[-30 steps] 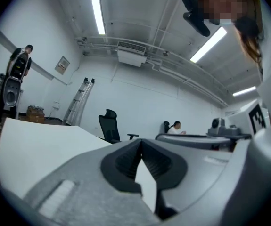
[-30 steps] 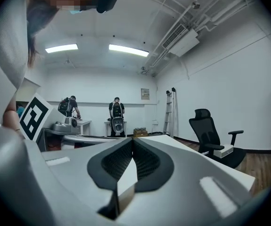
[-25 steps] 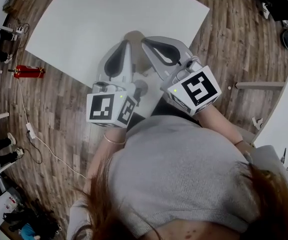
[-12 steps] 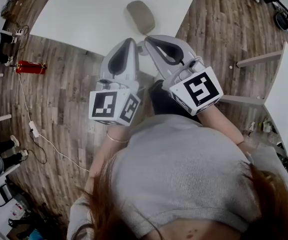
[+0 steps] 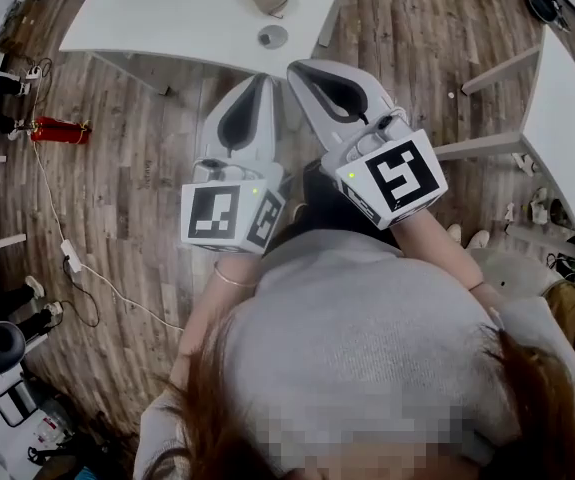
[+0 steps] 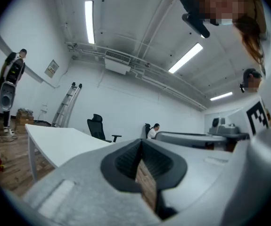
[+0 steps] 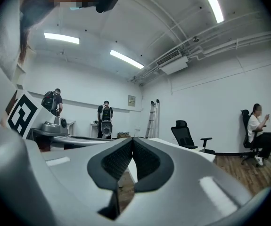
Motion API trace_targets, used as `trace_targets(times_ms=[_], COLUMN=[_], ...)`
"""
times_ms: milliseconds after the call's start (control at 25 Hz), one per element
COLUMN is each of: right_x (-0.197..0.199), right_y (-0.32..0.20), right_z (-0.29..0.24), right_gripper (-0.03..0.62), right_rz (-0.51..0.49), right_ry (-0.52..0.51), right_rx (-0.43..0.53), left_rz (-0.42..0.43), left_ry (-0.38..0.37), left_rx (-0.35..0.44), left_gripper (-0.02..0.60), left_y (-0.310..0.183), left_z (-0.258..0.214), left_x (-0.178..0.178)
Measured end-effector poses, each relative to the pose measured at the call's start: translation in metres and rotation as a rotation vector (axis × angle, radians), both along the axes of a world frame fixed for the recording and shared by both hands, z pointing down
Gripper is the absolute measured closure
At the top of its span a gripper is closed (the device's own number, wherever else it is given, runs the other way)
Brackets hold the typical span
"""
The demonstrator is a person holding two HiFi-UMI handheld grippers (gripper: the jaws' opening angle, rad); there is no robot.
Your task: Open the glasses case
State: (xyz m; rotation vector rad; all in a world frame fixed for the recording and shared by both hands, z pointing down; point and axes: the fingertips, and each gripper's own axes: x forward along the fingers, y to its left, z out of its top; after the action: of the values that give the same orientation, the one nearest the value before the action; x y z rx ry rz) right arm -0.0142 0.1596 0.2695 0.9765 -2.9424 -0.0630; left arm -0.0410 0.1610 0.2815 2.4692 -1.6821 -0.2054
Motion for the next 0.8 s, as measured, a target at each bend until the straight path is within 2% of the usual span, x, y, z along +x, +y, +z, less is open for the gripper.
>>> trace_targets(times_ms=[480,800], right_x=[0.022,0.051], right_y=[0.057,0.086], right_z=[-0.008,-0.002], right_gripper=[0.589,0.589], right_rz=[-0.005,-0.025], right_ry=[-0.005,-0.004], right_rx=[-0.006,-0.037], left_rz=[-0.017,-0.05], left_ry=[-0.043,-0.044], left_rx=[0.04,0.02], left_gripper=[0.58,0.58], left_y=[0.051,0.083], left_z=[-0.017,-0.011], left_x=[0.029,0.061])
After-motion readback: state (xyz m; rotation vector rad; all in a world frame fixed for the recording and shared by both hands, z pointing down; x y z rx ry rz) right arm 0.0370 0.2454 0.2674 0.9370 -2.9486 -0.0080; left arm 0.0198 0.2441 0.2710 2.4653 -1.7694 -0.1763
